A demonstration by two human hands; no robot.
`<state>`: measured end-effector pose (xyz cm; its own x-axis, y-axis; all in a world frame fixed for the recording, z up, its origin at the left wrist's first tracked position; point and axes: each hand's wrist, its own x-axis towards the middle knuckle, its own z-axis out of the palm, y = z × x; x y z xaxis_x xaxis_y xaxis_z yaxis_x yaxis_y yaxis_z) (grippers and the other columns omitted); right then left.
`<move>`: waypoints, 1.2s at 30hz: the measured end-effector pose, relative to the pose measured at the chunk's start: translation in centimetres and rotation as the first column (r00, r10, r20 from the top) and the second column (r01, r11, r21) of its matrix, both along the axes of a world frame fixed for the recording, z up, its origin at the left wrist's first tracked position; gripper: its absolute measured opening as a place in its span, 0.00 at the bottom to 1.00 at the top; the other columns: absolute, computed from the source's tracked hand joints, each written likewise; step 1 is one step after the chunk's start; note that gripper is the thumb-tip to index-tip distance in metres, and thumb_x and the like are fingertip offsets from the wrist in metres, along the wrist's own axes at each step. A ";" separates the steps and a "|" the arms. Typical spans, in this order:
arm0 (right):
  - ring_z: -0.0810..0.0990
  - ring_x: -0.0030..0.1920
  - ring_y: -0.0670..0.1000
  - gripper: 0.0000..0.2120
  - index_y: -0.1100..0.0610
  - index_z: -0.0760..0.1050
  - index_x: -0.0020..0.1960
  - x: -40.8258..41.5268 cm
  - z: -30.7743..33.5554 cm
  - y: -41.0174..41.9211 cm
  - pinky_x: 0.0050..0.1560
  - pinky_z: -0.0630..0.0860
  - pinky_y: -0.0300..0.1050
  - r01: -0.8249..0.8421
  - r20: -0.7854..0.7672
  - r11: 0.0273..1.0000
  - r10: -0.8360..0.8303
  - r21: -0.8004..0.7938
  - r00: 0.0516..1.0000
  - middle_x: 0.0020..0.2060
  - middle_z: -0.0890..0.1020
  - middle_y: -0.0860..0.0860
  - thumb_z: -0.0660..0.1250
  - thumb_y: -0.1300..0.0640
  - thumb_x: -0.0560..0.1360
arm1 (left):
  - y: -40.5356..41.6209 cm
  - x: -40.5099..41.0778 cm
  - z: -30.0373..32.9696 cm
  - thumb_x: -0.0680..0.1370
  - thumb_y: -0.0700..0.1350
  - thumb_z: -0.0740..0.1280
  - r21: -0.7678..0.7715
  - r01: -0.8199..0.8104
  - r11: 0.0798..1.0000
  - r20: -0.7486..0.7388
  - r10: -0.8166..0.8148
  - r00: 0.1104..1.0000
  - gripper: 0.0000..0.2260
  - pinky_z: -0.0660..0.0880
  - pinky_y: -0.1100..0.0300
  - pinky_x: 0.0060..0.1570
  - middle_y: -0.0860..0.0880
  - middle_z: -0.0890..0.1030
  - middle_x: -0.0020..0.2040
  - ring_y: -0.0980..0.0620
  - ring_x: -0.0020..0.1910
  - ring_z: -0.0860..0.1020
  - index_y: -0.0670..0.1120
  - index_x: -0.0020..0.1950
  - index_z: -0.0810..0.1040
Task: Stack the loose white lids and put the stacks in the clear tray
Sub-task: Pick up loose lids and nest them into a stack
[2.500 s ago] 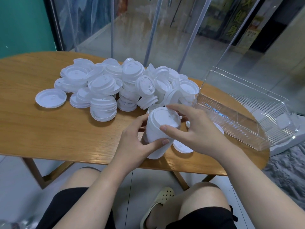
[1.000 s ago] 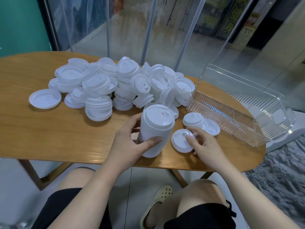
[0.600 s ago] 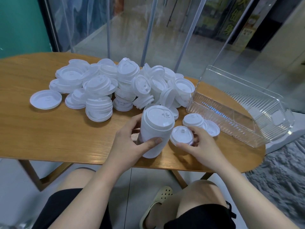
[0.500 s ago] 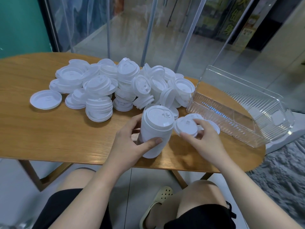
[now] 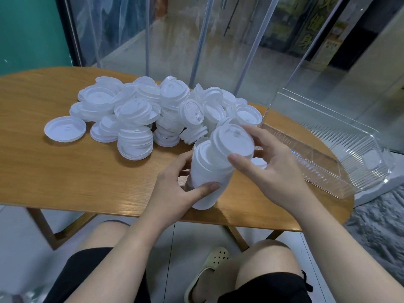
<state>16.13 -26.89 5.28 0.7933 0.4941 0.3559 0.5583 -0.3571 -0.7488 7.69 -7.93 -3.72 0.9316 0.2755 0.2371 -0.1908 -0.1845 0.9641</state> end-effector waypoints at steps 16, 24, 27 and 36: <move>0.77 0.63 0.40 0.37 0.51 0.76 0.71 -0.2 -0.4 1.1 0.62 0.73 0.35 -0.007 0.103 0.965 0.036 -0.263 0.994 0.61 0.81 0.40 0.69 0.31 0.69 | 0.1 0.1 0.3 0.65 0.63 0.78 0.015 0.004 1.000 0.012 -0.004 1.000 0.31 0.81 0.54 0.56 0.63 0.81 0.59 0.60 0.60 0.79 0.68 0.67 0.74; 0.75 0.65 0.38 0.40 0.49 0.73 0.74 0.0 -0.7 0.9 0.63 0.72 0.33 -0.032 0.084 0.958 0.059 -0.285 0.995 0.64 0.78 0.38 0.69 0.29 0.68 | 0.1 0.1 0.3 0.66 0.60 0.79 0.028 0.003 1.000 0.013 -0.004 1.000 0.32 0.81 0.51 0.57 0.62 0.82 0.60 0.59 0.60 0.79 0.65 0.69 0.75; 0.73 0.68 0.40 0.39 0.48 0.71 0.74 0.7 -0.3 -0.1 0.65 0.68 0.32 -0.035 0.090 0.963 0.061 -0.265 0.994 0.66 0.76 0.40 0.69 0.30 0.68 | 0.0 0.0 0.3 0.66 0.60 0.79 0.024 0.009 1.000 0.004 -0.009 1.000 0.32 0.80 0.54 0.57 0.63 0.81 0.60 0.60 0.60 0.78 0.66 0.69 0.75; 0.75 0.67 0.52 0.17 0.57 0.80 0.65 7.4 -5.2 -5.9 0.68 0.68 0.45 0.220 0.155 0.823 -0.162 -0.524 0.975 0.62 0.79 0.49 0.72 0.52 0.78 | 0.1 0.0 0.5 0.65 0.61 0.80 0.002 0.001 1.000 -0.020 -0.001 1.000 0.31 0.78 0.58 0.56 0.65 0.80 0.60 0.63 0.60 0.77 0.70 0.65 0.75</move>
<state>23.55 -32.78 0.04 0.8666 0.4720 0.1620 0.4975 -0.7922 -0.3535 7.64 -7.87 -3.22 0.9362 0.2745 0.2193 -0.1720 -0.1860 0.9674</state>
